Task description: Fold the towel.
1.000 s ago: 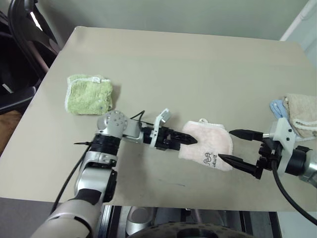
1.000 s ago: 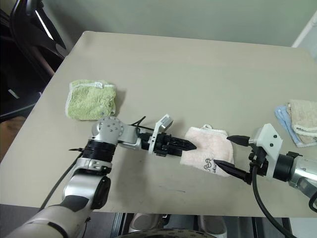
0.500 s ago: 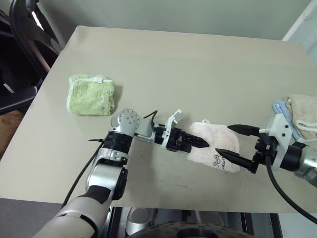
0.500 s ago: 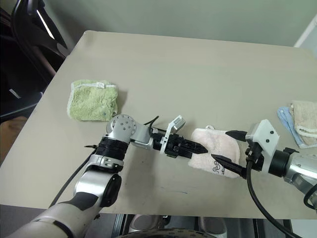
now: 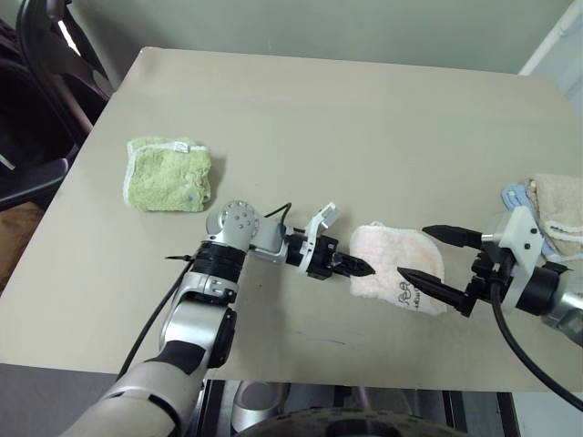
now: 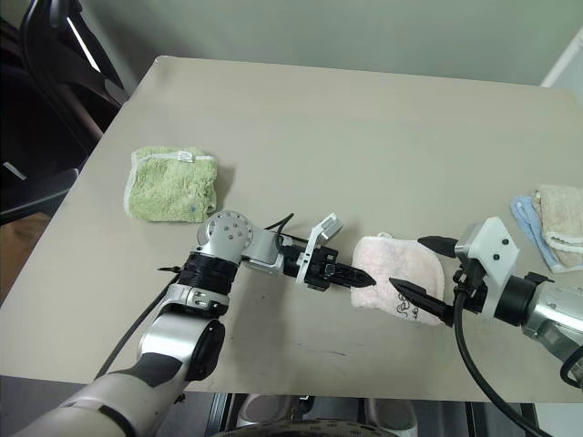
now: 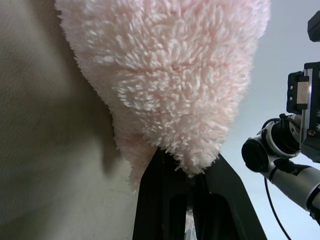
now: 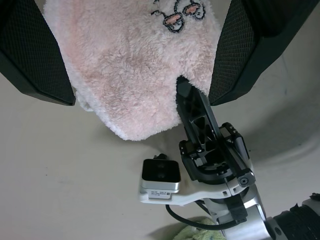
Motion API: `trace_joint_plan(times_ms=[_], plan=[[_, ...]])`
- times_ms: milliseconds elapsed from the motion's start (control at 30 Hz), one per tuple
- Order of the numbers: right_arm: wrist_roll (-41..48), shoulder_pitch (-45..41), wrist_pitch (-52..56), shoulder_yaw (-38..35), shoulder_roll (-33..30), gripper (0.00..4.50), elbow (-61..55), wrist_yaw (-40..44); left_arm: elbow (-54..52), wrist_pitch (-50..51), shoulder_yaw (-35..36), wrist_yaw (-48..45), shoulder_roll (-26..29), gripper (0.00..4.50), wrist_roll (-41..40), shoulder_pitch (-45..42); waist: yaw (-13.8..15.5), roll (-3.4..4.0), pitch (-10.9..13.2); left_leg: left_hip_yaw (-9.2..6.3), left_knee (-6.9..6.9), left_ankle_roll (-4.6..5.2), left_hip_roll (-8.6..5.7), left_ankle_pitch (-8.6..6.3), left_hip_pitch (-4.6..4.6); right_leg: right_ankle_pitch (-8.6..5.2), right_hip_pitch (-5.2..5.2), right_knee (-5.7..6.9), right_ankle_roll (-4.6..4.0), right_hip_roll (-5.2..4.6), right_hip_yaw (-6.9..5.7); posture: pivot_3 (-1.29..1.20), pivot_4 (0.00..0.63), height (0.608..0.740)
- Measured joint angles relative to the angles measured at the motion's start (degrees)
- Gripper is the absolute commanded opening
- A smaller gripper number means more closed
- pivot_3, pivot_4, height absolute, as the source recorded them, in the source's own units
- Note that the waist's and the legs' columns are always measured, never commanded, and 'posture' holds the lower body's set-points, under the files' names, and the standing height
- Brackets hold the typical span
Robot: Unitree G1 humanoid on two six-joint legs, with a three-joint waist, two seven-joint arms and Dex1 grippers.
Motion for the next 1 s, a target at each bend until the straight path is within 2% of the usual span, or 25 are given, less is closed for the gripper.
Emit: trace_joint_plan(times_ms=[200, 300, 433, 600, 767, 867, 1000], plan=[[0.5, -2.0, 0.0, 1.3, 2.2, 4.5, 0.0, -2.6, -7.1, -0.2, 0.2, -4.7, 3.6, 0.02, 0.8, 0.5, -0.2, -0.14, 0.1, -0.03, -0.03, -0.01, 0.02, 0.0, -0.01, 0.01, -0.04, 0.0, -0.02, 0.04, -0.01, 0.0, 0.15, 0.733], [0.5, -2.2, 0.0, 1.7, 2.7, 4.5, 0.1, -3.2, -9.5, 0.2, 3.0, -5.9, 7.1, 0.02, 0.6, -1.4, -0.4, -0.2, 0.2, -0.04, -0.05, -0.04, 0.03, -0.02, -0.02, 0.01, -0.07, 0.0, -0.03, 0.05, -0.01, 0.0, 0.15, 0.733], [0.6, -3.5, -0.1, 1.9, 3.9, 4.5, 0.8, -3.7, -9.1, 0.2, 9.4, -5.8, 8.9, 0.02, -0.9, -6.7, -0.3, -0.25, 0.3, -0.05, -0.04, -0.02, 0.01, -0.02, -0.09, 0.05, -0.1, -0.02, 0.01, 0.01, -0.01, 0.0, 0.15, 0.733], [-0.2, -5.1, -0.5, 4.8, 4.4, 4.5, 2.1, -3.7, -5.8, 0.2, 21.1, -1.5, 10.5, 0.02, -1.9, -15.0, -0.5, -0.26, 0.4, -0.05, -0.13, -0.04, 0.02, -0.04, -0.12, 0.07, -0.19, -0.04, -0.02, 0.02, -0.02, 0.0, 0.15, 0.733], [-1.3, -8.0, -1.3, 7.3, 4.5, 4.5, 4.4, -3.4, -3.4, -1.3, 30.7, 6.4, 10.2, 0.02, -0.5, -15.8, -0.6, -0.25, 0.4, -0.04, -0.23, -0.04, 0.03, -0.04, -0.16, 0.11, -0.3, -0.04, -0.11, 0.02, -0.03, 0.0, 0.15, 0.733], [-1.5, -9.1, -1.7, 8.6, 4.5, 4.5, 5.6, -3.0, -3.2, -3.5, 34.2, 10.5, 10.1, 0.02, 0.3, -16.4, -0.5, -0.26, 0.4, -0.05, -0.24, -0.03, 0.02, -0.05, -0.18, 0.13, -0.3, -0.05, -0.2, 0.02, -0.04, 0.0, 0.15, 0.733], [-2.5, -11.5, -2.3, 9.8, 4.5, 4.5, 7.9, -1.7, -3.1, -11.4, 35.7, 12.7, 11.9, 0.02, 2.8, -18.9, -0.6, -0.28, 0.5, -0.05, -0.26, -0.03, 0.03, -0.05, -0.2, 0.26, -0.35, -0.06, -0.49, 0.03, -0.04, 0.0, 0.15, 0.733]])
